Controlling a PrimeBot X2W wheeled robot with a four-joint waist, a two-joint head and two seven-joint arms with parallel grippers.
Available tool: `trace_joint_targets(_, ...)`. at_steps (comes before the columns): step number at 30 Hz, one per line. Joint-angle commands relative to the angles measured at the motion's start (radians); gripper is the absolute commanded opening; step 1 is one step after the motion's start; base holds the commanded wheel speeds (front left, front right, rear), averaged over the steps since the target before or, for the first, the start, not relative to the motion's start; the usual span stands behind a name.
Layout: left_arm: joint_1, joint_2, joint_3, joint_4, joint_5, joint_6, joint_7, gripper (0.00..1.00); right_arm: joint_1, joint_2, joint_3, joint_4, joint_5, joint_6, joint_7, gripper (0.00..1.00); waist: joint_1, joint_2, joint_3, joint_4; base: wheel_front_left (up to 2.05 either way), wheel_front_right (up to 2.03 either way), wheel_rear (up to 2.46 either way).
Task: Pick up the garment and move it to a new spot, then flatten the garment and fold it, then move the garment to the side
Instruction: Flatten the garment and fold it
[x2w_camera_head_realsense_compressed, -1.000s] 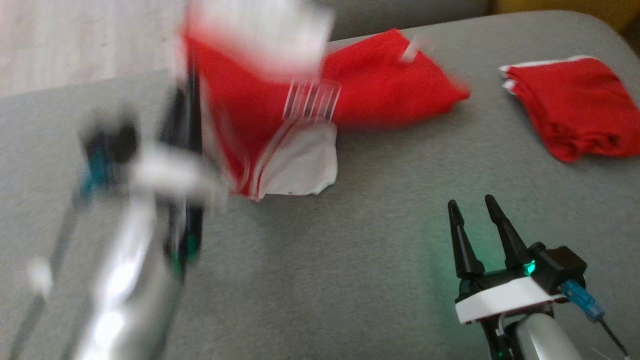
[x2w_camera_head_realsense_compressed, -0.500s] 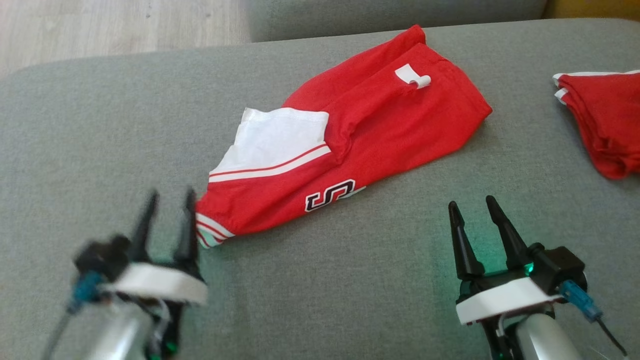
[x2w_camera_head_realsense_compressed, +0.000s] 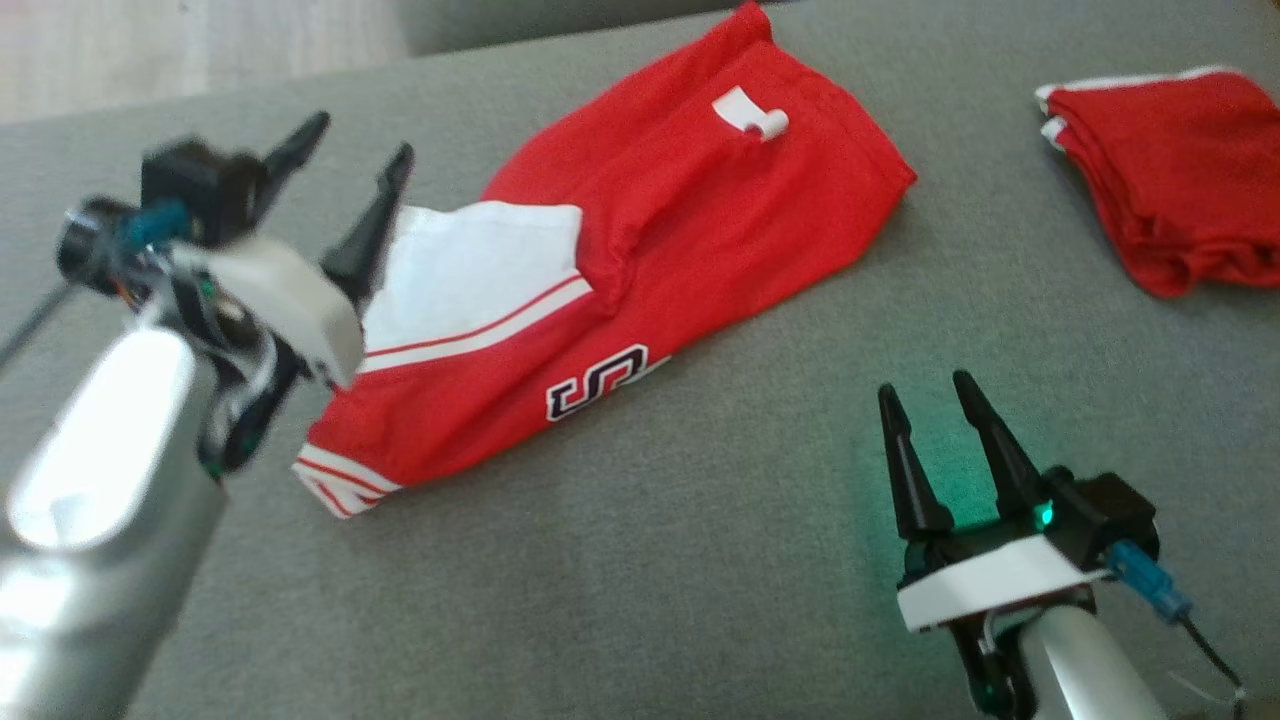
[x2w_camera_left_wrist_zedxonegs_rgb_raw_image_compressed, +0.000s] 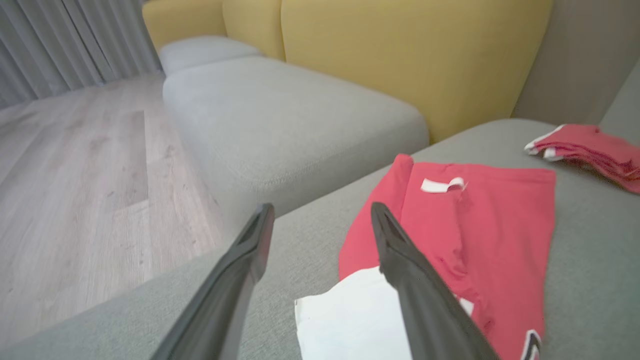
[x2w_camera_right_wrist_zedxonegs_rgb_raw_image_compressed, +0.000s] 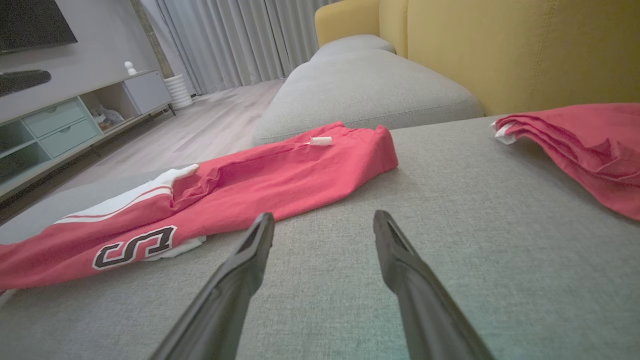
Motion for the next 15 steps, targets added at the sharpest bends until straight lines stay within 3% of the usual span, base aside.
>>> trace_joint_targets(1,-0.059,0.049,0.042,-0.019,-0.001,-0.003,0.008,1.00,-0.036,-0.006,0.024,-0.033,0.000,-0.001,-0.004,1.00,-0.0001,0.0000,0.023,-0.019,0.00,0.00,0.00)
trace_joint_targets(9,-0.190,0.054,-0.051,0.156,-0.065,-0.022,0.138,1.00,-0.075,-0.005,0.039,-0.037,0.004,-0.001,-0.004,1.00,-0.0001,0.0000,0.088,-0.056,0.00,0.00,0.00)
trace_joint_targets(15,-0.234,0.075,-0.124,0.247,-0.112,-0.024,0.135,1.00,-0.090,-0.004,0.051,-0.035,0.006,-0.001,-0.004,1.00,-0.0001,0.0000,0.113,-0.075,0.00,0.00,0.00)
